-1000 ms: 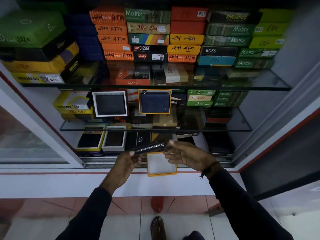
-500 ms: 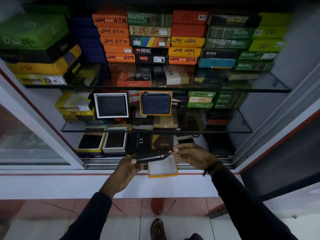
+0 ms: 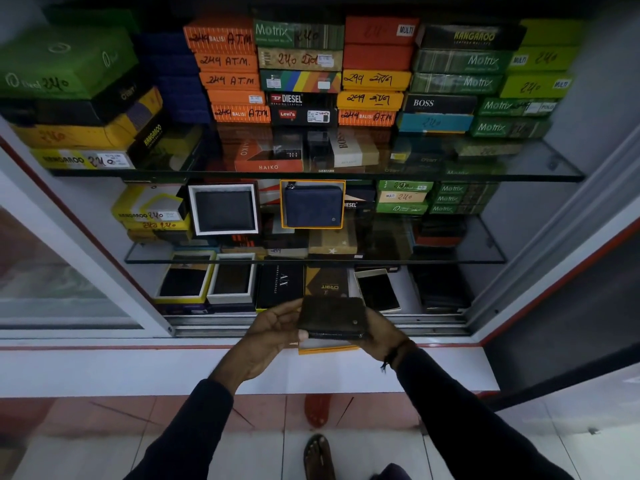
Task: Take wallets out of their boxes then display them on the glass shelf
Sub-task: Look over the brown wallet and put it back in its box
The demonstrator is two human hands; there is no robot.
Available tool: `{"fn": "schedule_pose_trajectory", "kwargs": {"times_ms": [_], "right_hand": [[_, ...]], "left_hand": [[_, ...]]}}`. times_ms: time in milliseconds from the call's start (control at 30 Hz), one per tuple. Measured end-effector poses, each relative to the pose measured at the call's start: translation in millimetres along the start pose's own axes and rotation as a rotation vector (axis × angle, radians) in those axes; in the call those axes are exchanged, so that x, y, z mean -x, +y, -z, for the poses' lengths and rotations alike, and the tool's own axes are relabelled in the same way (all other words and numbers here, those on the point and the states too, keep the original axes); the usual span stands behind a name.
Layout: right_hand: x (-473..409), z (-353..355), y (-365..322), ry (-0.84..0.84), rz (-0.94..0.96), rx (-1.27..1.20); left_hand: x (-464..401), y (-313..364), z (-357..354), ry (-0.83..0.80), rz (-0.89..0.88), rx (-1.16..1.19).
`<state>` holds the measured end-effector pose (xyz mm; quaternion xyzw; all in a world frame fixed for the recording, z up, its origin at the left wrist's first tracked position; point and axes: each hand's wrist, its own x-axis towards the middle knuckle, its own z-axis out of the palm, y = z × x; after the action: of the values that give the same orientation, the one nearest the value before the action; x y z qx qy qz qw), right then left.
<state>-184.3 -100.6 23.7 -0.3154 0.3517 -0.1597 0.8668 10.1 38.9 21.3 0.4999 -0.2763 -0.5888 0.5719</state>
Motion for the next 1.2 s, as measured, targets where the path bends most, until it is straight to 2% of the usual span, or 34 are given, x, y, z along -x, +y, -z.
{"fn": "schedule_pose_trajectory", "kwargs": {"times_ms": [67,133,267,333,400,467,533,600,667,733,800,900,967,1067,1133,1200], "right_hand": [[-1.9,8.7,-5.6,0.043,-0.112,0.056],[-2.3,13.9,-9.9,0.072,-0.142,0.145],[-2.5,14.9,-16.9,0.084,0.059,0.417],[-6.0,11.5,-18.3,0.111,0.267,0.591],[-9.8,7.7,-16.8,0.21,0.507,0.915],[-9.3,6.3,-13.0,0.408,0.684,1.341],[-3.9,8.5,-8.9,0.518,0.837,1.629],[-1.0,12.0,-5.6,0.526,0.92,1.715],[-1.8,13.7,-5.5,0.493,0.857,1.643],[-5.8,14.2,-11.5,0.405,0.611,1.381],[-14.8,16.2,-20.7,0.339,0.365,1.147],[-26.5,18.0,-18.9,0.381,0.165,0.959],[-31.7,16.9,-12.2,0.437,0.096,0.996],[-36.1,17.3,-2.3,0.537,0.072,1.262],[-35.8,16.7,3.2,0.581,0.089,1.323],[-35.7,14.7,7.5,0.607,0.073,1.26]], "left_hand": [[-1.4,-1.1,5.7,0.062,0.0,-0.101],[-2.9,-1.9,9.1,0.121,0.01,-0.148],[-8.9,-2.5,-0.4,0.18,-0.026,-0.182],[-11.5,-5.9,-16.9,0.369,-0.229,-0.368],[-9.3,-13.4,-34.2,0.511,-0.528,-0.697],[-7.4,-21.0,-39.6,0.519,-0.741,-1.0],[-5.2,-28.4,-40.0,0.488,-0.817,-1.198],[-4.9,-33.4,-38.3,0.487,-0.802,-1.255],[-7.3,-34.9,-34.7,0.488,-0.773,-1.186],[-9.5,-34.0,-30.1,0.462,-0.653,-0.955],[-13.0,-32.2,-24.8,0.457,-0.42,-0.692],[-23.9,-34.4,-21.0,0.495,-0.134,-0.493],[-32.7,-35.0,-23.3,0.524,-0.087,-0.627],[-41.3,-34.3,-29.2,0.598,-0.005,-0.895],[-45.1,-34.7,-31.7,0.627,0.027,-0.954],[-49.2,-36.5,-30.4,0.659,0.078,-0.932]]}}
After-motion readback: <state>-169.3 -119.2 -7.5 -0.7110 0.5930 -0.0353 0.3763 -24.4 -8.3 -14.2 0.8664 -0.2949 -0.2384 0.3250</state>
